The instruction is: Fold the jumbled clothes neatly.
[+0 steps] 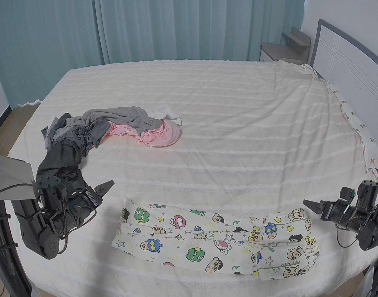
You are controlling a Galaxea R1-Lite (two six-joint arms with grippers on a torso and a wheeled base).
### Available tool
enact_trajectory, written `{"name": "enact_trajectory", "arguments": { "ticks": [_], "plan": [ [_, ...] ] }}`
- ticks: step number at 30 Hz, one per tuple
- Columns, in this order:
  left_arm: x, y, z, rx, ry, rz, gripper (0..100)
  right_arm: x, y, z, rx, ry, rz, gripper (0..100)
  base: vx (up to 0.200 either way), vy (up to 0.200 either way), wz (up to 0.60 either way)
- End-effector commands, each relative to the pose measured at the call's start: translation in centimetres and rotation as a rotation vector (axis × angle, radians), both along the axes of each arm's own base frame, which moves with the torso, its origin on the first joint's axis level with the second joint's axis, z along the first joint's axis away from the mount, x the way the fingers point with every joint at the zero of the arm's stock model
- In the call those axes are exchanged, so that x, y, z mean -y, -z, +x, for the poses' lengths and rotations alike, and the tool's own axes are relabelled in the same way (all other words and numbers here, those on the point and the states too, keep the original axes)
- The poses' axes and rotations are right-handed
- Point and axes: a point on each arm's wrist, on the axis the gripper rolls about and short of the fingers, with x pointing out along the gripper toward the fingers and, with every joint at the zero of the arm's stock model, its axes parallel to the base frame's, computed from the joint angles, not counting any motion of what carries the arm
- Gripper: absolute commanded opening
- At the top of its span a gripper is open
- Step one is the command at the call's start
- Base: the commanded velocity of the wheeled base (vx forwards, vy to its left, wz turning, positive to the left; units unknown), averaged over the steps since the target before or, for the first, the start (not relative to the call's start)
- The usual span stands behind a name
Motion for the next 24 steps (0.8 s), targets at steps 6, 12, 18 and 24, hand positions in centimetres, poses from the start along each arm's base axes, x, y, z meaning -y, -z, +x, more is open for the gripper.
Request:
{"name": "enact_trajectory", "arguments": {
  "ticks": [6, 12, 18, 24],
  "plan": [
    [1.7, -0.5, -3.7, -0.074, 0.073, -0.073, 100, -4.3, -1.0, 6.3, -0.124, -0.112, -0.086, 100, 0.000, 0.000, 0.00],
    [2.0, -0.2, -4.0, -0.092, 0.084, -0.070, 100, -4.8, -1.1, 7.0, -0.103, -0.241, -0.279, 100, 0.000, 0.000, 0.00],
    [2.0, 0.0, -4.0, -0.105, 0.087, -0.068, 100, -7.1, -3.1, 9.7, -0.093, -0.325, -0.318, 100, 0.000, 0.000, 0.00],
    [2.1, 0.6, -4.1, -0.132, 0.088, -0.063, 100, -8.6, -2.6, 9.1, -0.252, -0.440, -0.374, 100, 0.000, 0.000, 0.00]
  ]
}}
